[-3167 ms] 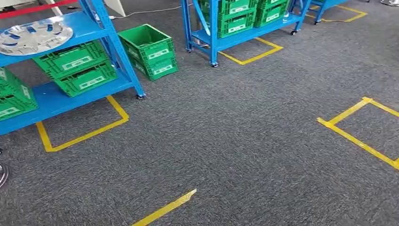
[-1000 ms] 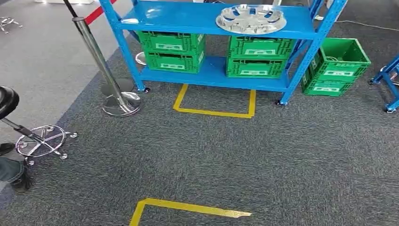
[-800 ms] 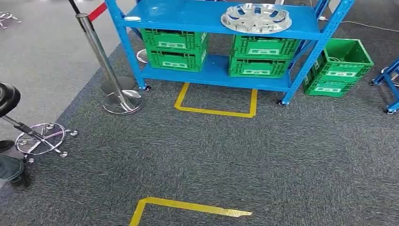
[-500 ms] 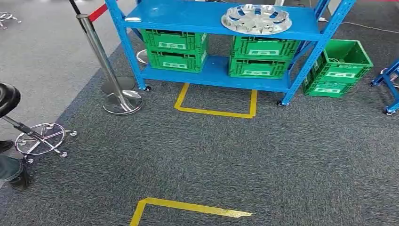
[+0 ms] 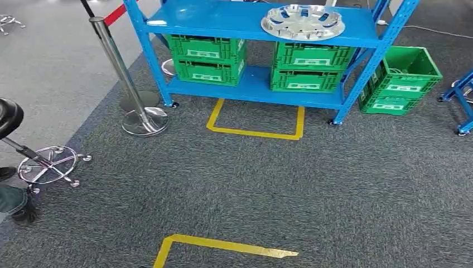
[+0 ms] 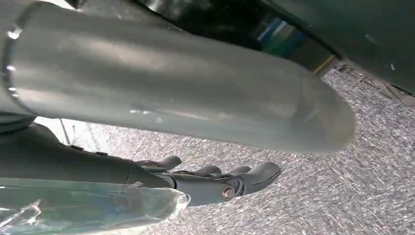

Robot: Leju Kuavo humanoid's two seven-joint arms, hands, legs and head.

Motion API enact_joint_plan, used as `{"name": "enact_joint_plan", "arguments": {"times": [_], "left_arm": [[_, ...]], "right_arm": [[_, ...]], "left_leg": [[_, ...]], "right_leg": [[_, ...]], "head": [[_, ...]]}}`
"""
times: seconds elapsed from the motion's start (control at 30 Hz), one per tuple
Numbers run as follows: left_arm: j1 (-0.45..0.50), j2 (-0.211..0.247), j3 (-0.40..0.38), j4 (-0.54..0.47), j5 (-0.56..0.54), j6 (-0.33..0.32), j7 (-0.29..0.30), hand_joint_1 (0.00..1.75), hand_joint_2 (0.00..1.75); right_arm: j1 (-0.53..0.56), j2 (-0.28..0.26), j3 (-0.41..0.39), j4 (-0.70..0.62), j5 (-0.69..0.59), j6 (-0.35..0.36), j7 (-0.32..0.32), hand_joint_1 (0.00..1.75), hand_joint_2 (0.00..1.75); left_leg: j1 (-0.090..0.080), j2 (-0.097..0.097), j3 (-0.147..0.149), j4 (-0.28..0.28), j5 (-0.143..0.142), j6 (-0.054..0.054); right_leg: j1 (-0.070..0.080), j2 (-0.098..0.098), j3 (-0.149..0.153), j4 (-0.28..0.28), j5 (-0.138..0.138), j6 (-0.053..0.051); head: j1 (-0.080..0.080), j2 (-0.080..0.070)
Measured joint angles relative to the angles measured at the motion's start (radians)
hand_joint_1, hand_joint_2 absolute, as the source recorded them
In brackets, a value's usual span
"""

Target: Take the parts from the cabinet and place them on the table.

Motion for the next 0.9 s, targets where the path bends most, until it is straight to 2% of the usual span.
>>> {"name": "enact_joint_plan", "arguments": {"times": [0.23,0.57,0.6,0.63,0.67,0.7,0.73,0.8,0.83,0.87,0.9], "left_arm": [[0.000,0.001,0.004,0.000,-0.004,0.018,-0.031,0.00,0.00],[0.000,0.005,0.004,0.000,-0.031,0.048,-0.023,0.00,0.00],[0.000,0.007,0.004,0.000,-0.034,0.050,-0.022,0.00,0.00],[0.000,0.010,0.004,0.000,-0.036,0.052,-0.020,0.00,0.00],[-0.001,0.009,0.004,0.000,-0.037,0.051,-0.019,0.00,0.00],[0.000,0.007,0.004,0.000,-0.037,0.052,-0.019,0.00,0.00],[-0.002,0.008,0.004,0.000,-0.037,0.053,-0.019,0.00,0.00],[-0.004,0.008,0.004,0.000,-0.039,0.055,-0.019,0.00,0.00],[-0.004,0.008,0.004,0.000,-0.039,0.056,-0.019,0.00,0.00],[-0.003,0.008,0.004,0.000,-0.039,0.056,-0.019,0.00,0.00],[-0.001,0.008,0.004,0.000,-0.039,0.056,-0.019,0.00,0.00]], "right_arm": [[0.000,0.000,0.000,0.000,0.000,0.008,0.000,0.00,0.00],[0.000,0.000,0.000,0.000,0.003,0.008,0.000,0.00,0.00],[0.000,0.001,0.000,0.000,0.002,0.007,0.000,0.00,0.00],[-0.001,0.001,0.000,0.000,0.002,0.007,0.001,0.00,0.00],[-0.002,0.001,0.000,0.000,0.002,0.007,0.001,0.00,0.00],[-0.003,0.001,0.000,0.000,0.002,0.006,0.001,0.00,0.00],[-0.004,0.001,0.000,0.000,0.002,0.007,0.000,0.00,0.00],[-0.002,0.000,0.000,0.000,0.001,0.007,0.000,0.00,0.00],[0.001,0.000,0.000,0.000,0.001,0.007,0.000,0.00,0.00],[0.004,0.000,0.000,0.000,0.001,0.007,0.000,0.00,0.00],[0.004,0.000,0.000,0.000,0.001,0.007,0.000,0.00,0.00]], "left_leg": [[0.000,0.000,0.002,0.000,0.000,0.000],[-0.001,0.000,0.002,0.000,-0.001,0.001],[-0.005,0.000,-0.002,0.006,-0.008,0.010],[-0.006,-0.001,0.008,-0.017,0.000,0.029],[0.005,-0.004,0.032,-0.054,0.015,0.037],[0.006,-0.004,0.047,-0.075,0.023,0.035],[0.010,-0.006,0.054,-0.083,0.028,0.038],[0.010,-0.012,0.055,-0.083,0.023,0.036],[0.011,-0.015,0.056,-0.081,0.020,0.033],[0.012,-0.018,0.059,-0.080,0.017,0.028],[0.017,-0.021,0.065,-0.076,0.011,0.020]], "right_leg": [[0.000,0.000,-0.005,0.000,-0.002,0.002],[-0.001,0.000,-0.004,0.000,-0.001,0.002],[-0.008,-0.003,0.003,-0.015,0.004,0.013],[-0.007,-0.006,0.018,-0.028,0.010,0.023],[-0.003,-0.005,0.026,-0.039,0.008,0.025],[-0.004,0.016,0.021,-0.022,0.000,0.024],[-0.004,0.038,-0.014,0.045,-0.036,0.023],[-0.010,0.048,-0.108,0.212,-0.099,0.030],[-0.012,0.048,-0.148,0.270,-0.109,0.035],[-0.014,0.048,-0.163,0.277,-0.093,0.038],[-0.018,0.048,-0.150,0.227,-0.043,0.044]], "head": [[0.000,0.000],[0.000,0.000],[0.001,0.000],[-0.003,0.000],[-0.002,0.000],[0.004,0.000],[0.007,0.000],[0.011,0.000],[0.007,0.000],[0.010,0.000],[0.010,0.000]]}}
